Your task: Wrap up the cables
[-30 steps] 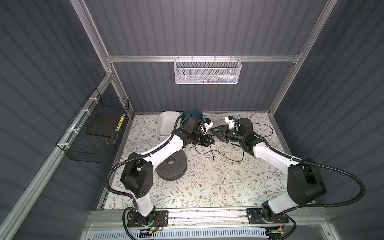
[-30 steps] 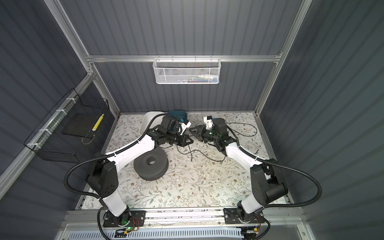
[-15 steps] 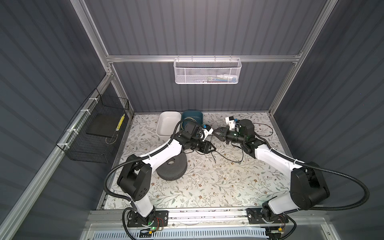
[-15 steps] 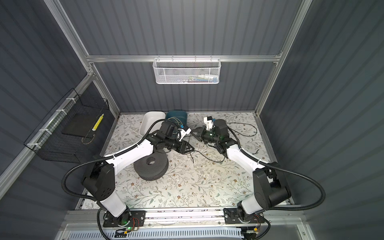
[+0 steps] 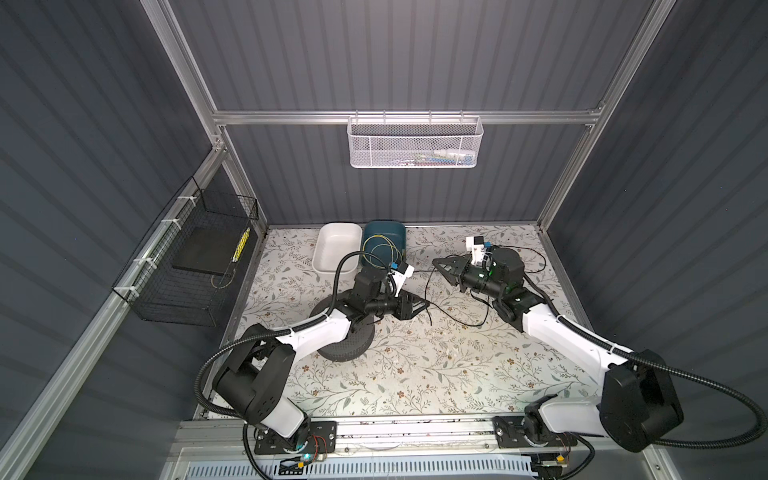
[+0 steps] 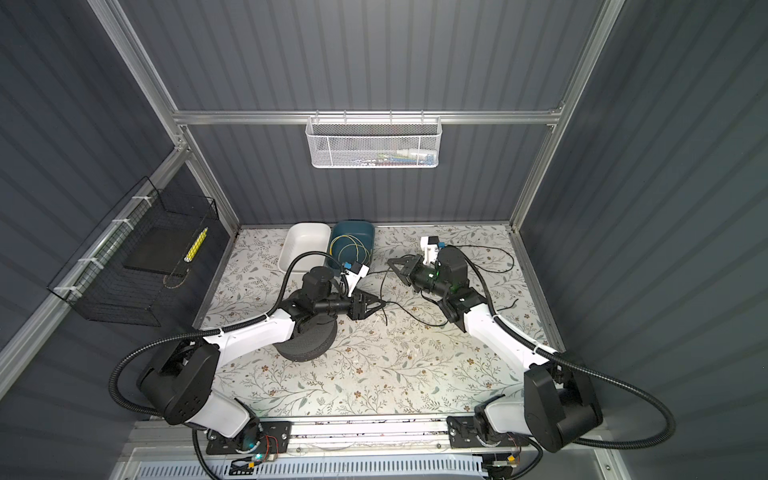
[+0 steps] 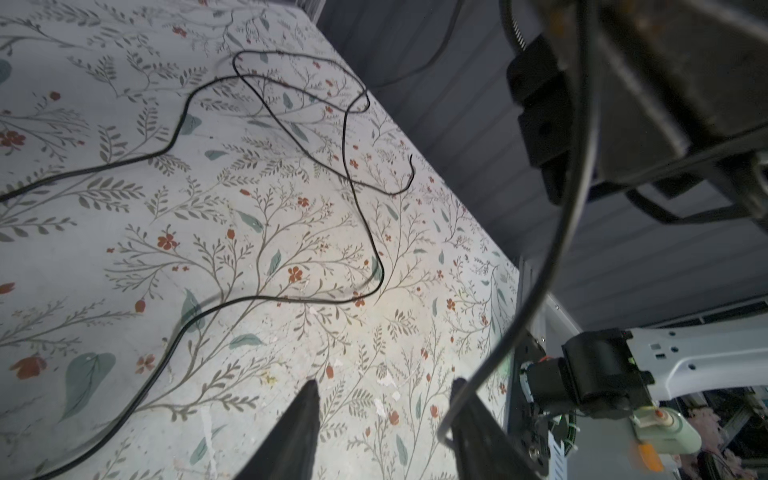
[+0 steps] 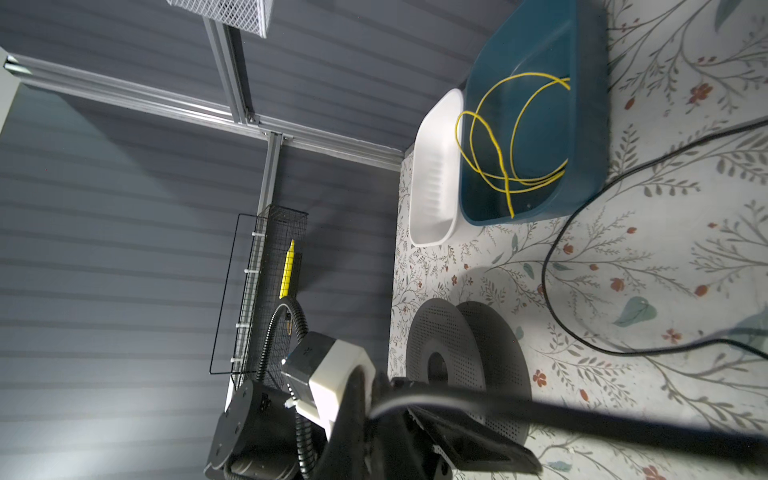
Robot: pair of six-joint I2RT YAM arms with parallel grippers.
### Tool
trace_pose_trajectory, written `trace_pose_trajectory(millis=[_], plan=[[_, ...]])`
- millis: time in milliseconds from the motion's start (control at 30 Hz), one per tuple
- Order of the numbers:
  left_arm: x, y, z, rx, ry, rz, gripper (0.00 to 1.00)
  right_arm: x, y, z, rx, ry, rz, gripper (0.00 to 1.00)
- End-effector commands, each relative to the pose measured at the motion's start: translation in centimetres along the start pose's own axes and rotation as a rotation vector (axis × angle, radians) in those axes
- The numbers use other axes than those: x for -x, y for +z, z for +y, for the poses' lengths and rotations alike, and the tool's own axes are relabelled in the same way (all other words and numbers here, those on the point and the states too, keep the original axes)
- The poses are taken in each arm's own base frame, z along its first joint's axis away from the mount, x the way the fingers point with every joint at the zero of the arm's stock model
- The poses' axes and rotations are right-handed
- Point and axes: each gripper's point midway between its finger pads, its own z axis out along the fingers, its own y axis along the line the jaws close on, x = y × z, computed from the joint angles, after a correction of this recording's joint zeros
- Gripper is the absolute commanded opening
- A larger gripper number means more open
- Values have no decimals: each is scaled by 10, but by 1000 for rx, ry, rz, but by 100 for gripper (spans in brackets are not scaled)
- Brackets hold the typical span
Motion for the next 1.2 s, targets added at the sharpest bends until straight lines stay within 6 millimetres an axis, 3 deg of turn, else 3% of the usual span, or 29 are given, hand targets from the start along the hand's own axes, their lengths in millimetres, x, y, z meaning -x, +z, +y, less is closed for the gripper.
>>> trace_pose_trajectory(millis=[0, 533, 633, 833, 967, 1033, 1100, 1167], plan=[[31, -3, -19, -116, 5, -192, 50, 13, -7, 11, 40, 12, -84, 0], [5, 5, -24, -138, -48, -184, 39, 27, -10, 6, 64, 87, -183, 0], [4, 6, -23, -140, -56, -180, 29, 28, -11, 1, 51, 98, -206, 0], [1, 5, -21, -110, -57, -151, 0, 29, -13, -6, 34, 105, -219, 0], [0, 2, -24, -82, -37, -106, 0, 26, -14, -11, 9, 91, -209, 1], [-1, 1, -24, -54, -25, -58, 0, 24, -14, -10, -2, 57, -193, 17], [-2, 1, -25, -34, -11, 2, 0, 18, -16, -8, -20, 4, -150, 47], [-1, 1, -29, -33, 4, 46, 0, 11, -17, -3, -44, -76, -97, 54]])
